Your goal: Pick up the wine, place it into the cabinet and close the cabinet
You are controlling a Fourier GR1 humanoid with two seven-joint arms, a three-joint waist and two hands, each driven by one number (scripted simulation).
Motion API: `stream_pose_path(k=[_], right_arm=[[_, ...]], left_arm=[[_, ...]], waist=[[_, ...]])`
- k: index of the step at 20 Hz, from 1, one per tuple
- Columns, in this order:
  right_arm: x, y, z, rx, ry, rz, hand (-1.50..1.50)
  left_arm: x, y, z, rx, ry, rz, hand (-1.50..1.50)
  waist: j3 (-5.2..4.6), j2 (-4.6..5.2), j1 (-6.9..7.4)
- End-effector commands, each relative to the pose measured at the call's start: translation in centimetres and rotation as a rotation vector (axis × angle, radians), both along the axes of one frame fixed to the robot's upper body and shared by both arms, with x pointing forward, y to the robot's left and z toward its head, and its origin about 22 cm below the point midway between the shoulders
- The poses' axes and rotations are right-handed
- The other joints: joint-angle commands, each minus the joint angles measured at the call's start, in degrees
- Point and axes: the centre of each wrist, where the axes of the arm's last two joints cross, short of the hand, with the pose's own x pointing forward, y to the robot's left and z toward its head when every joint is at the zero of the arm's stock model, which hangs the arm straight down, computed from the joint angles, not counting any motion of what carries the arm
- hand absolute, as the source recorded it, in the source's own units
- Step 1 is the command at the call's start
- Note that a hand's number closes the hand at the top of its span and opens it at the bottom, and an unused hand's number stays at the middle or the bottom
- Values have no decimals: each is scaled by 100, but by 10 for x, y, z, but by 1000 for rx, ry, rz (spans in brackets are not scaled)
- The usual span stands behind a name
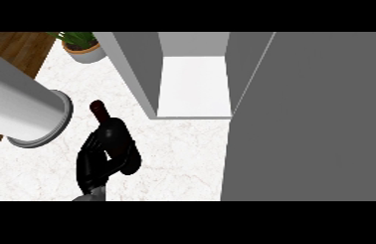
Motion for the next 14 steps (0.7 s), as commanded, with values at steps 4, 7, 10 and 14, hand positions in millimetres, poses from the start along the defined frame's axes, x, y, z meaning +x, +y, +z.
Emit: stream_pose_path(k=[4, 7, 10, 14], right_arm=[[-19, -4, 12, 38, -36, 51, -150], [-13, -2, 12, 63, -41, 45, -150], [-23, 11, 16, 58, -21, 61, -150], [-30, -6, 12, 35, -20, 63, -150]], left_arm=[[-7, 44, 4, 159, -77, -293, 150], [-10, 61, 9, 196, -153, -398, 150], [-12, 82, 8, 208, -218, -393, 150], [-4, 57, 8, 276, -281, -352, 150]], waist=[[-1, -12, -31], [-1, -7, 9], [-7, -7, 20], [0, -4, -4]])
